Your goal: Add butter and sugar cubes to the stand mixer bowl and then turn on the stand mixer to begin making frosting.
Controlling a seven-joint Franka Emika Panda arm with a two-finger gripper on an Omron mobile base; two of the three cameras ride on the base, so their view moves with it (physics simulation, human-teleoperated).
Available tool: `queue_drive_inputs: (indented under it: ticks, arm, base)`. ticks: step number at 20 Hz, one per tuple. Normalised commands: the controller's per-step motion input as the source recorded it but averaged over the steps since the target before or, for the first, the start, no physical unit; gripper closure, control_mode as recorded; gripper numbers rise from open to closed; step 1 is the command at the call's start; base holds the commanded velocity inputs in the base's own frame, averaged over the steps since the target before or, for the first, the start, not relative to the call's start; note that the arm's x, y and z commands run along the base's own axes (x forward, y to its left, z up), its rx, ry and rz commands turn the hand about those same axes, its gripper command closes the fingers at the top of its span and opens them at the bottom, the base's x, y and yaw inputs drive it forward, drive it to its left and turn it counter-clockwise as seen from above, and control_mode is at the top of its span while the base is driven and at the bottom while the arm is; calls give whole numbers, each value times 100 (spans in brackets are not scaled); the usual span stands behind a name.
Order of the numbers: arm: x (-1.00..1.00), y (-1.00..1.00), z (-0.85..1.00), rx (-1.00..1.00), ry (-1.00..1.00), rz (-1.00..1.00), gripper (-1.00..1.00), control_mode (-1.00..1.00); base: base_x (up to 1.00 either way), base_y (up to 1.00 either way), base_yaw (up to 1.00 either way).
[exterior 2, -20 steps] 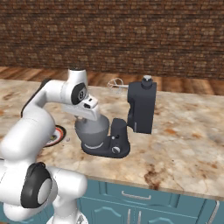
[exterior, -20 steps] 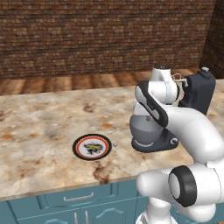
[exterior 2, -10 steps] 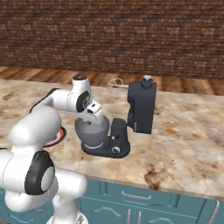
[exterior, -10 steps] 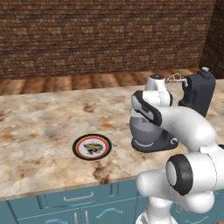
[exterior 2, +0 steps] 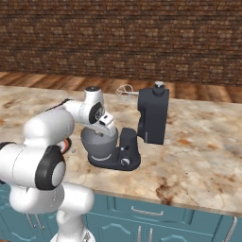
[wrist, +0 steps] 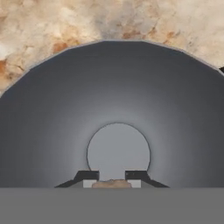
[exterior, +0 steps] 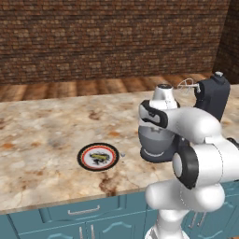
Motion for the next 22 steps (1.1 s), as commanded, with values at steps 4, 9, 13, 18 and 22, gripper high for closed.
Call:
queue_drive_inputs:
  ticks: [4, 9, 13, 18, 22]
  arm:
    - [18, 0, -33, 0, 0, -2, 100, -100]
    - [11, 0, -25, 0, 0, -1, -100, -100]
    - [0, 0, 0, 0, 0, -1, -100, -100]
    - [-11, 2, 23, 0, 0, -2, -100, -100]
    - [-48, 15, 100, 0, -1, -1, -100, -100]
  base:
    - [0, 0, 0]
    - [0, 0, 0]
    - [0, 0, 0]
    - [0, 0, 0]
    - [0, 0, 0]
